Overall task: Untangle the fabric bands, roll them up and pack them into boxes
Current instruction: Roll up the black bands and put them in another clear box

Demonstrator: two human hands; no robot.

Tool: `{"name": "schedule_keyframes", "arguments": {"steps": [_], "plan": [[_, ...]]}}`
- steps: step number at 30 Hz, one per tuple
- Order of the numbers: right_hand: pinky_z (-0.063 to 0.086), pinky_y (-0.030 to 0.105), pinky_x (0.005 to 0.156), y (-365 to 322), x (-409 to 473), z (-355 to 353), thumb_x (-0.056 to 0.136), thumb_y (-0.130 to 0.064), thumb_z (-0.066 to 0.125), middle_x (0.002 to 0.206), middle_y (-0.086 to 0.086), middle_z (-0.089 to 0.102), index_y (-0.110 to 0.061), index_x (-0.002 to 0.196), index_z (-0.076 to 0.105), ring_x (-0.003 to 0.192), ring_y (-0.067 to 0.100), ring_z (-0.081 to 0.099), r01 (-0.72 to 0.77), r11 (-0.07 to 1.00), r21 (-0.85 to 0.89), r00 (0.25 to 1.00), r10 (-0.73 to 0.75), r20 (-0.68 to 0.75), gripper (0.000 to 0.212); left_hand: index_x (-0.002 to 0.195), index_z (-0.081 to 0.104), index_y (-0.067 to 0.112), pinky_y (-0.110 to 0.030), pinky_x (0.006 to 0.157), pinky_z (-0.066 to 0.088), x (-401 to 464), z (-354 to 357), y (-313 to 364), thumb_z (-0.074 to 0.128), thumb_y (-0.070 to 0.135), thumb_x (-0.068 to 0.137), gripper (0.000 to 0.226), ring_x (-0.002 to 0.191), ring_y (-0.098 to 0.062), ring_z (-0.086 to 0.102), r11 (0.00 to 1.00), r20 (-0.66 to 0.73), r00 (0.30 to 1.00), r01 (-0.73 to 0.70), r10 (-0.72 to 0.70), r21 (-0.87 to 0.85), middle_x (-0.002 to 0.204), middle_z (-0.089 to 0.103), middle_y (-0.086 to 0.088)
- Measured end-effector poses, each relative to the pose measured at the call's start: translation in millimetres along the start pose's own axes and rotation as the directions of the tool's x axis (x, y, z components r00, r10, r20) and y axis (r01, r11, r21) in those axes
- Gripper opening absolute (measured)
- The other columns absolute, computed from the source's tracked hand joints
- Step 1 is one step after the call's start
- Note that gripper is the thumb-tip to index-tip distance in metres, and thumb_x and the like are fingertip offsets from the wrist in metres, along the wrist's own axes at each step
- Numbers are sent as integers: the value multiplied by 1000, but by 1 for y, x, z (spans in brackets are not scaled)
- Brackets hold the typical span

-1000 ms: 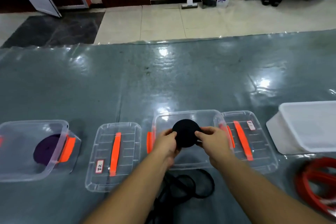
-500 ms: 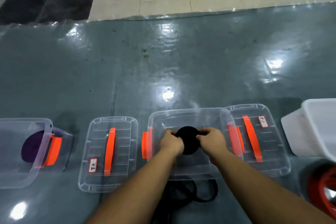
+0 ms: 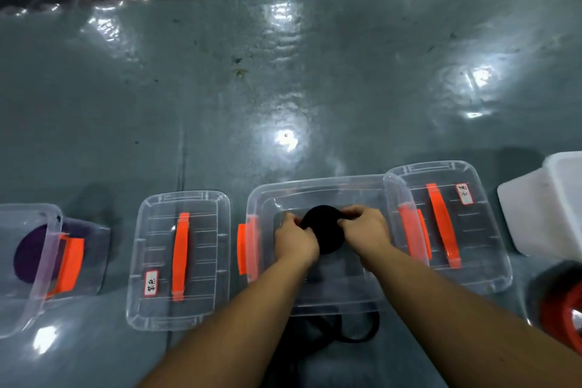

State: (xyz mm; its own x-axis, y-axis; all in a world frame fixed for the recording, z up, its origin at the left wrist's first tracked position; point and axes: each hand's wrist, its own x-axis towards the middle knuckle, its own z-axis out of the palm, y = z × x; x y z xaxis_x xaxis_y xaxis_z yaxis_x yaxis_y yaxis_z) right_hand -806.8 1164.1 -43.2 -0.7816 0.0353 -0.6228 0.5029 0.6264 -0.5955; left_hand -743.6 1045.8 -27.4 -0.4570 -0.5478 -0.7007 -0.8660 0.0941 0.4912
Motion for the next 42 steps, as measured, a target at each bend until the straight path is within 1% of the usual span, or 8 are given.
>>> {"name": "schedule_keyframes", "arguments": {"steps": [11,17,21,25,29,33,36,42], "plan": [[57,39,98,3,6,1,83,-11,76,100,0,79,-19,99,79,99,21,72,2,1000,-3,1000,-3,-12,18,104,54,21,-31,80,49,7,-1,-3,61,17,97,11,90,-24,62,1000,7,1000,-15,15,-8,109,69,-7],[57,37,97,4,9,1,83,-12,78,101,0,79,-20,100,80,100,21,73,-32,999,-7,999,31,-26,19,119,51,9,-32,81,46,10,-1,3,65,23,97,30,95,-29,61,995,-15,999,50,-49,83,111,64,-10],[56,33,96,1,8,-1,85,-13,77,106,2,79,-19,107,79,103,22,72,-4,998,-70,1000,3,-18,23,125,50,6,-38,91,49,5,1,6,65,21,96,37,113,-36,64,992,-63,997,49,-42,119,126,63,-15],[51,24,85,-4,3,-4,87,-18,74,108,7,78,-17,111,79,105,27,72,30,979,-200,999,-35,-21,24,122,55,6,-36,87,49,1,-4,7,63,24,99,30,111,-35,65,986,-25,999,25,-21,166,120,68,-15],[48,27,75,-8,-4,-7,88,-22,71,96,15,77,-10,89,76,98,33,71,32,967,-251,999,-32,3,12,118,67,7,-35,92,51,-4,-13,12,62,21,98,25,114,-34,67,975,54,999,-11,-1,222,121,71,-13],[43,29,68,-18,-16,-15,88,-19,65,79,12,67,-11,65,56,89,36,69,44,953,-298,999,-34,40,26,121,68,-3,-41,94,57,-18,-25,20,60,10,92,32,112,-38,68,959,150,989,-47,5,281,121,71,-21],[46,28,69,-26,-32,-21,88,-20,63,90,13,73,-8,87,70,84,31,66,82,944,-320,996,-67,56,14,120,68,-6,-42,94,55,-35,-35,26,61,10,93,32,118,-39,66,934,253,965,-152,70,322,123,70,-25],[49,31,86,-31,-79,-39,93,-26,63,118,10,73,-14,117,70,113,31,66,220,895,-389,975,-218,51,28,106,69,14,-38,84,59,-74,-56,27,59,23,78,32,100,-36,70,886,243,932,-338,268,318,110,74,-16]]}}
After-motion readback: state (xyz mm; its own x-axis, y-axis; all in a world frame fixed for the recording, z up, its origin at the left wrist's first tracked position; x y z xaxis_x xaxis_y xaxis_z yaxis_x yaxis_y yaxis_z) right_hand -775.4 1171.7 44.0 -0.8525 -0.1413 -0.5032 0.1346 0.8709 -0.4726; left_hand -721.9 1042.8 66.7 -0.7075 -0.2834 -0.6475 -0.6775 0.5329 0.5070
